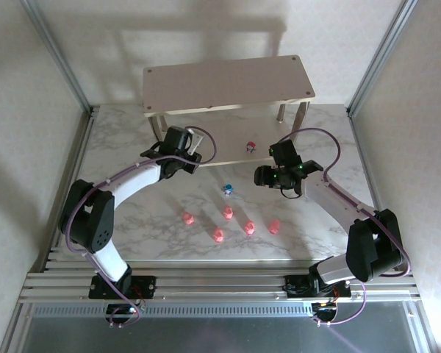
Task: Place and organize the plastic toys onto the shelf
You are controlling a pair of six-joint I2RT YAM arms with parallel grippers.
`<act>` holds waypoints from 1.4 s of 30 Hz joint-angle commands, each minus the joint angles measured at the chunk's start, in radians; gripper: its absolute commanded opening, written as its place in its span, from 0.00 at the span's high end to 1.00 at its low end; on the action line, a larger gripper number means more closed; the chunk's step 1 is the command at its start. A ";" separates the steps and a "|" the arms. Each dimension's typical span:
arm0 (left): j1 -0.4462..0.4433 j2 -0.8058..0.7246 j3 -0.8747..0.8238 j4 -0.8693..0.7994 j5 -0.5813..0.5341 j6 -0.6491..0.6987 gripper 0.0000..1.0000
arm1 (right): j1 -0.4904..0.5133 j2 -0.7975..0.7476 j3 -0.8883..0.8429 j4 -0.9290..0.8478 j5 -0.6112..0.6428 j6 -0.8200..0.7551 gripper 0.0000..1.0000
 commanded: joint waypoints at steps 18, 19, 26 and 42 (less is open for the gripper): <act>0.008 0.078 0.020 0.108 0.042 0.107 0.79 | -0.007 -0.010 0.042 0.019 -0.017 0.007 0.39; 0.008 0.083 0.021 0.108 0.043 0.108 0.79 | -0.007 -0.010 0.043 0.019 -0.018 0.009 0.39; 0.014 0.112 0.029 0.119 0.043 0.116 0.79 | -0.007 -0.003 0.047 0.024 -0.021 0.010 0.39; 0.037 0.156 0.051 0.120 0.059 0.120 0.79 | -0.007 0.015 0.045 0.035 -0.022 0.014 0.39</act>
